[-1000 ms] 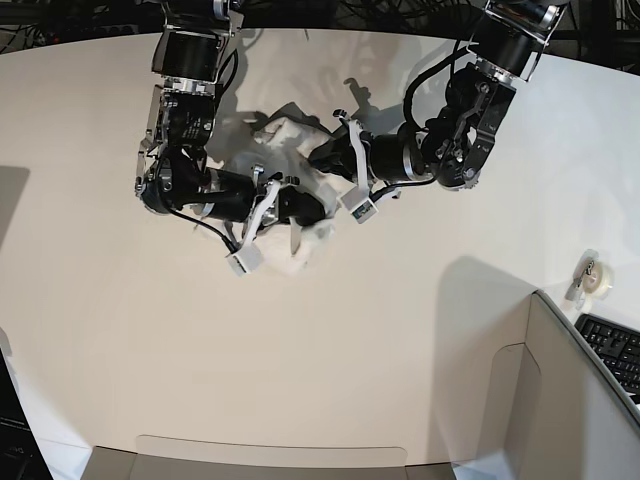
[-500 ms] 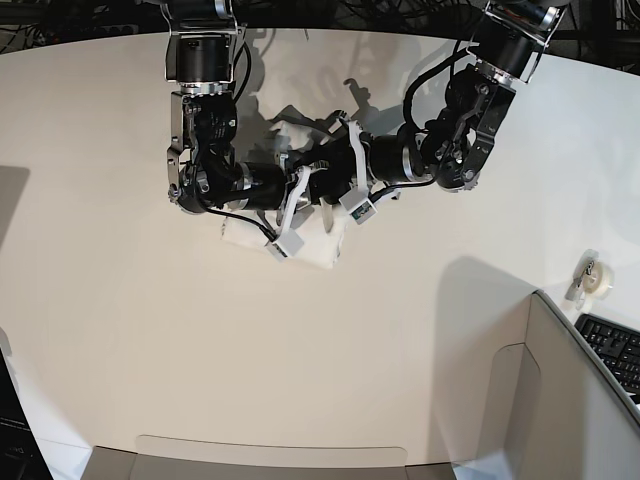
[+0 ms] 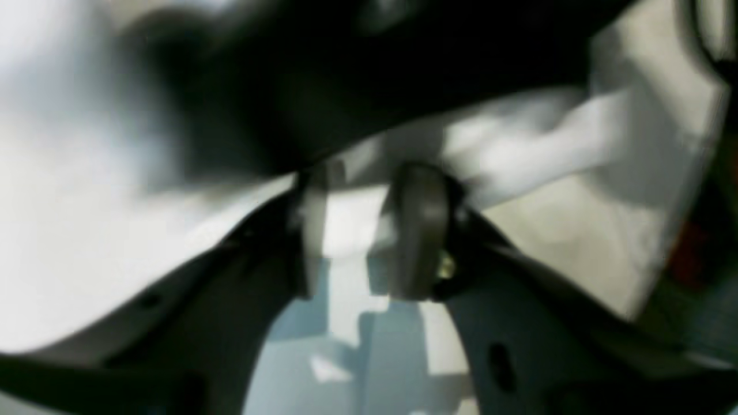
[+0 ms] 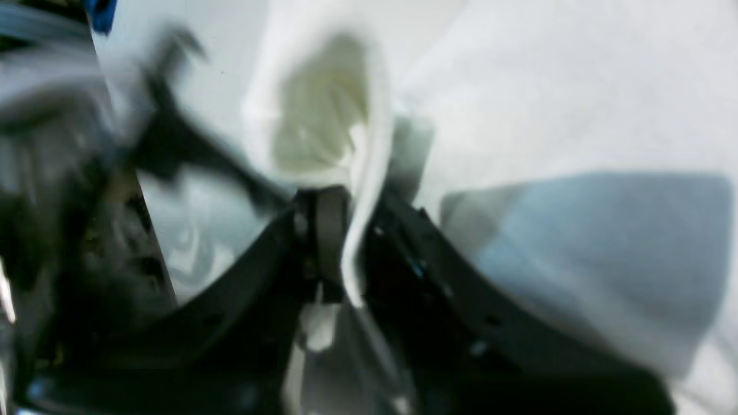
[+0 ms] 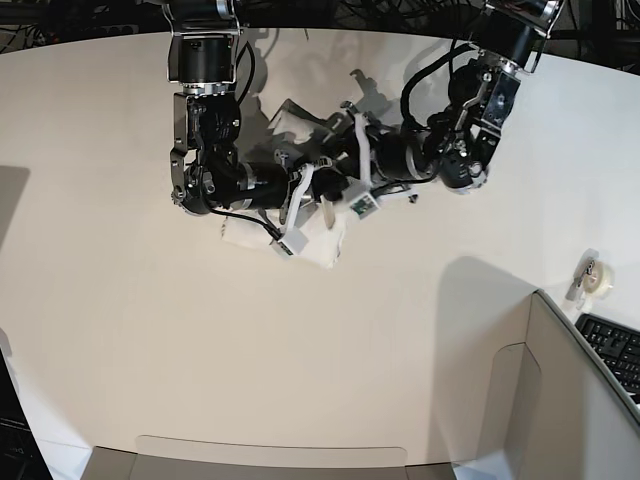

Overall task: Layout the t-shirt on the table in an organized manner, then fold the t-shirt properly
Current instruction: 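Release the bundle with the left gripper and move it away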

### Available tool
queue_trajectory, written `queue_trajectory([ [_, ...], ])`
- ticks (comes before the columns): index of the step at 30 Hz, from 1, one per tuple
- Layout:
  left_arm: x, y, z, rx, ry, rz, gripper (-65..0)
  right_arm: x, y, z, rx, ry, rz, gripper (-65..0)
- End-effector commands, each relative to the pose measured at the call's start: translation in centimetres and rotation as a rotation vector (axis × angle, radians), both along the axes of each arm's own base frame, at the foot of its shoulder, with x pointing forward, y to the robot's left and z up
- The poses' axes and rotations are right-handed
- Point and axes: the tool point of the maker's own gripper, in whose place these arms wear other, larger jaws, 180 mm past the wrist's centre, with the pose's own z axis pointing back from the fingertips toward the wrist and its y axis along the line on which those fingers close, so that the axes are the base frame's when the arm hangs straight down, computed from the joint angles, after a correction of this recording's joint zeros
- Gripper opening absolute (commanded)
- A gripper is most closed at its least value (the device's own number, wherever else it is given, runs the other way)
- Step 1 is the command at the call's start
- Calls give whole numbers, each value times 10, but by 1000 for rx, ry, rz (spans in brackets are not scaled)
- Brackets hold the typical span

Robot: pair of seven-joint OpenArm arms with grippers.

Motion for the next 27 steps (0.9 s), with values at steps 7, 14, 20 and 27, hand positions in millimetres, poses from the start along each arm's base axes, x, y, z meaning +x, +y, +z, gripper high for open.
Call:
queue_trajectory([
  [7, 31, 48, 58, 25, -162, 137, -417, -4, -3, -3, -44, 9, 26, -450],
  [14, 0, 71, 37, 40, -89, 211, -417, -6, 10, 4, -56, -30, 85, -446],
  [20, -14, 65, 27, 7, -73, 216, -417, 10, 7, 43, -62, -185, 66, -445],
  [27, -15, 65, 26, 8, -68, 216, -416, 20, 2, 81, -62, -327, 39, -445],
])
